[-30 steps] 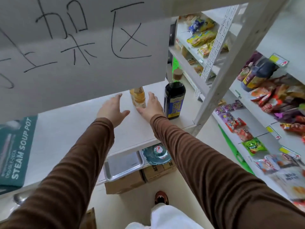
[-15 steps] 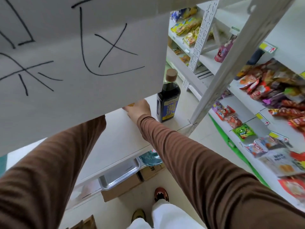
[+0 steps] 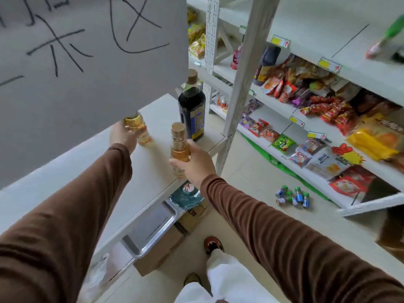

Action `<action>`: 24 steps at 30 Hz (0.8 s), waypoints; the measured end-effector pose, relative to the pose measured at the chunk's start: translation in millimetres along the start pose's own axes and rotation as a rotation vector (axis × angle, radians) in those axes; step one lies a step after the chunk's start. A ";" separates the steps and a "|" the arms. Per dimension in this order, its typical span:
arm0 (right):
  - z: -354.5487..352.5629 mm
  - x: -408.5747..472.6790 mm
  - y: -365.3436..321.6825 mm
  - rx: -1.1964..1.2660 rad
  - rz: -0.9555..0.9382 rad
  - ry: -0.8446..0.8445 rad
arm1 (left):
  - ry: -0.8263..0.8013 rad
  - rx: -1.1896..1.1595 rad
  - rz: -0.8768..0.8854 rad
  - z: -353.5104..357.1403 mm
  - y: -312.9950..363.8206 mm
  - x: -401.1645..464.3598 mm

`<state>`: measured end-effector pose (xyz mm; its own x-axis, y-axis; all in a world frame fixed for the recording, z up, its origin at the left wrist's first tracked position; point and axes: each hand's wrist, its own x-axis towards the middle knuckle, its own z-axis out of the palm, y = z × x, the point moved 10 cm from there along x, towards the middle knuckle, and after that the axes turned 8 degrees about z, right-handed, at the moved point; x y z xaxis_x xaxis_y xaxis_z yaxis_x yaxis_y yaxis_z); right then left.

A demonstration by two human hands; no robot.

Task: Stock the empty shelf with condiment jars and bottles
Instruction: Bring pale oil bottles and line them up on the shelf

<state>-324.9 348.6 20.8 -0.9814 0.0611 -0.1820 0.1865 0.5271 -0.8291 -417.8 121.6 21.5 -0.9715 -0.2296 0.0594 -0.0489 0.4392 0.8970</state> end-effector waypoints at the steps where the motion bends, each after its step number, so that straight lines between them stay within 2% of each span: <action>1: -6.0 -4.4 4.0 -0.009 0.006 0.016 | -0.027 0.010 0.020 3.0 -0.3 -6.9; 7: -64.5 -38.1 32.9 0.048 0.055 0.147 | -0.203 -0.023 0.108 28.6 15.0 -79.9; 12: -131.9 -55.3 70.4 0.073 0.136 0.284 | -0.353 -0.061 0.197 85.2 54.9 -126.9; 18: -228.3 -73.1 119.2 0.113 0.201 0.427 | -0.512 -0.049 0.296 196.9 123.8 -146.6; 24: -346.4 -76.8 194.5 0.102 0.279 0.554 | -0.648 -0.110 0.351 340.2 200.8 -169.4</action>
<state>-228.9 740.0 56.6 -0.7678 0.6292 -0.1209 0.4157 0.3456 -0.8413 -342.0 544.1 42.7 -0.8695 0.4814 0.1109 0.2797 0.2947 0.9137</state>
